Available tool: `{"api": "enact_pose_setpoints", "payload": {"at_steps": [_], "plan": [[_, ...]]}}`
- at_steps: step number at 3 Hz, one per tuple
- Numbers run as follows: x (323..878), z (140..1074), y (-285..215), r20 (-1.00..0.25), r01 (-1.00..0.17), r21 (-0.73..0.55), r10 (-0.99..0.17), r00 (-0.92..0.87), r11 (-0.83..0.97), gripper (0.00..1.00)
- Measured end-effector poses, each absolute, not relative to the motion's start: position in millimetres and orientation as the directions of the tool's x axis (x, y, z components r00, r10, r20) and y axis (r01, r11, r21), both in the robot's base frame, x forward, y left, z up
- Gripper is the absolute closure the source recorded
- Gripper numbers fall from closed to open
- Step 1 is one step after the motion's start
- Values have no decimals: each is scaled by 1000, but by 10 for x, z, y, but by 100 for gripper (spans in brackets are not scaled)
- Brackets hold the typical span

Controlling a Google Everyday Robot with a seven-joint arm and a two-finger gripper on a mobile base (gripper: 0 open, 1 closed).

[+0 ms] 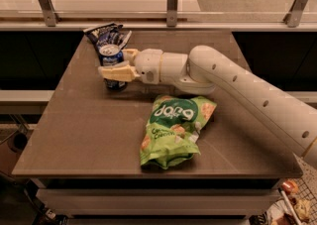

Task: Knock pepsi can over

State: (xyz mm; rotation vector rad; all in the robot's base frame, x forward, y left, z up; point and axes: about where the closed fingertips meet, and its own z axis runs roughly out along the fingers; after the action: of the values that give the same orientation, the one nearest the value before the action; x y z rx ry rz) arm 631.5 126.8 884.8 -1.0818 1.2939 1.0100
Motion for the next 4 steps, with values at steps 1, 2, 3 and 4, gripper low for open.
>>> {"api": "enact_pose_setpoints", "payload": {"at_steps": [1,2,3,4], "plan": [[6355,8901,1175,-997,-975,-38,-70,23,221,100],[6403,8957,1006,-989,-969,-32,-151,-5,246,100],[6471,8980,820,-969,-960,-22,-242,-48,279,100],[6529,8941,653,-943,-949,-14,-319,-91,314,100]]}}
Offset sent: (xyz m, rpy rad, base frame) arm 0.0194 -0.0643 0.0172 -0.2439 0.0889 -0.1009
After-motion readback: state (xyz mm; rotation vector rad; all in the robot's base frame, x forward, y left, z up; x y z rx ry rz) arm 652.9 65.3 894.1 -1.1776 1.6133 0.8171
